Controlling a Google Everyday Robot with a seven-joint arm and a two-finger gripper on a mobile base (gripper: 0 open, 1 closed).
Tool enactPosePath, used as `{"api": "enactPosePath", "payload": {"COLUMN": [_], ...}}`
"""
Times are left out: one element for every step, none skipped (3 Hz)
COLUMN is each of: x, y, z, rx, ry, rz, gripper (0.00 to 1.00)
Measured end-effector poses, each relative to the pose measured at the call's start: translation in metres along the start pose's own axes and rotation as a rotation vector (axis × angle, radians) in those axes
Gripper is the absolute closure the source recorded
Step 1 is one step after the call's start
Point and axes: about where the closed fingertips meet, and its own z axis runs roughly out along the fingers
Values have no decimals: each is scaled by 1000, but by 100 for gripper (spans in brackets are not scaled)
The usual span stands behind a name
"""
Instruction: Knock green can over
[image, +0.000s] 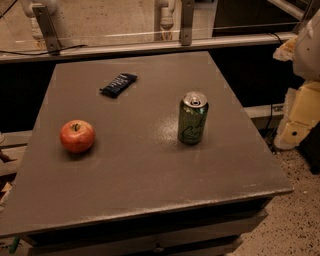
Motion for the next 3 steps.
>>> {"api": "enactPosePath", "payload": {"x": [-3,-9,-16], "y": [0,-1,-9], "z": [-1,5,18], "rx": [10,12,6], "ry": [-16,-58,-139], "rz": [-9,-18,28], "gripper": [0,0,0]}}
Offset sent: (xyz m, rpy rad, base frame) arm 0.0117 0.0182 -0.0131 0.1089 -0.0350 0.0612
